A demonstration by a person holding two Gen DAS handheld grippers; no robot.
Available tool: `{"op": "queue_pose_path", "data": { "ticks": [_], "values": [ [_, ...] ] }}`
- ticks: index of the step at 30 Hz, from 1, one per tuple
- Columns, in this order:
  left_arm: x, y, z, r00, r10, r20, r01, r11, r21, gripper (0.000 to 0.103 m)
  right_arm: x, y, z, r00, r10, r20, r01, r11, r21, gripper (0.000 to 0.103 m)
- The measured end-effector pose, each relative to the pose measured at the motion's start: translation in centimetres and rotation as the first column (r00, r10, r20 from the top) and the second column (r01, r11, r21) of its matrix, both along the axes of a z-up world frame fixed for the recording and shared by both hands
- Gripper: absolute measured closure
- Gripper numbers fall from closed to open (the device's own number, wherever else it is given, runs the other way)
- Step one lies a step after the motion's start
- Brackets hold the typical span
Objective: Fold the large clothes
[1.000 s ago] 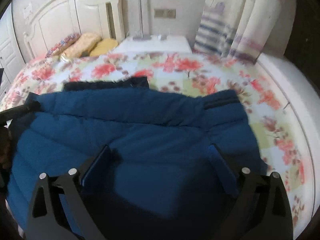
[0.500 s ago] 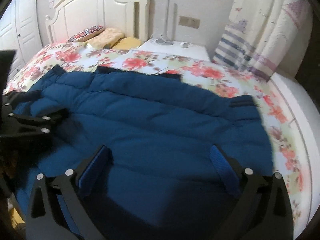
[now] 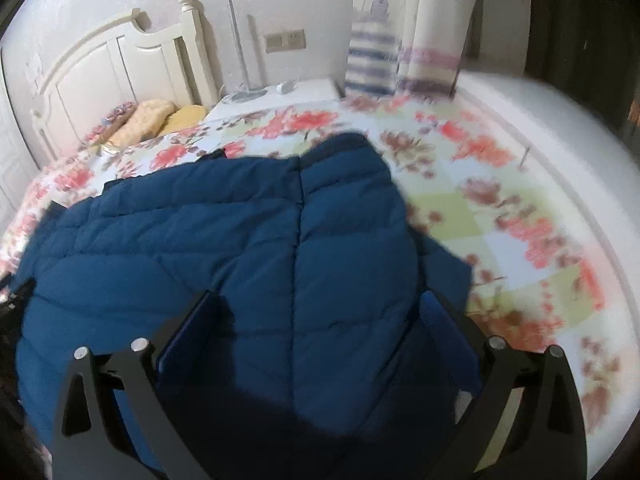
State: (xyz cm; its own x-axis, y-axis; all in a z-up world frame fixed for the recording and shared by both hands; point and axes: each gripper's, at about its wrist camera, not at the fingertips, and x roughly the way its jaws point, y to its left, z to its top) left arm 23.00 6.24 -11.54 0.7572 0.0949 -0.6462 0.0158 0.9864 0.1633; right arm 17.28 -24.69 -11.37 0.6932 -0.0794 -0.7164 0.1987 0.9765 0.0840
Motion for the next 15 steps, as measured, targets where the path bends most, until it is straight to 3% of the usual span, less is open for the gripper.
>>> {"op": "queue_pose_path", "data": {
  "ticks": [4, 6, 8, 10, 12, 15],
  "values": [
    [-3.5, -2.8, 2.5, 0.993, -0.098, 0.071, 0.101, 0.994, -0.044, 0.005, -2.3, 5.1, 2.6, 0.986, 0.148, 0.073, -0.144, 0.988, -0.059, 0.006],
    [-4.8, -5.1, 2.9, 0.983, -0.160, 0.086, 0.160, 0.987, 0.003, 0.005, -3.0, 8.2, 3.0, 0.969, 0.236, 0.076, -0.226, 0.966, -0.125, 0.006],
    [-5.0, -7.1, 1.6, 0.979, -0.199, 0.042, 0.197, 0.979, 0.054, 0.005, -2.4, 10.7, 1.6, 0.954, 0.298, 0.009, -0.294, 0.945, -0.142, 0.006],
    [-4.0, -8.0, -0.7, 0.981, -0.194, -0.027, 0.196, 0.977, 0.080, 0.004, -1.6, 11.7, -0.8, 0.959, 0.280, -0.037, -0.282, 0.944, -0.170, 0.002],
    [-3.3, -7.0, -1.9, 0.981, -0.188, -0.040, 0.189, 0.982, 0.000, 0.004, -1.5, 11.7, -1.5, 0.961, 0.275, -0.031, -0.277, 0.947, -0.166, 0.002],
    [-3.2, -7.1, -2.1, 0.979, -0.199, -0.053, 0.200, 0.980, 0.016, 0.004, -1.2, 11.7, -1.5, 0.959, 0.279, -0.052, -0.284, 0.944, -0.166, 0.002]
  ]
}}
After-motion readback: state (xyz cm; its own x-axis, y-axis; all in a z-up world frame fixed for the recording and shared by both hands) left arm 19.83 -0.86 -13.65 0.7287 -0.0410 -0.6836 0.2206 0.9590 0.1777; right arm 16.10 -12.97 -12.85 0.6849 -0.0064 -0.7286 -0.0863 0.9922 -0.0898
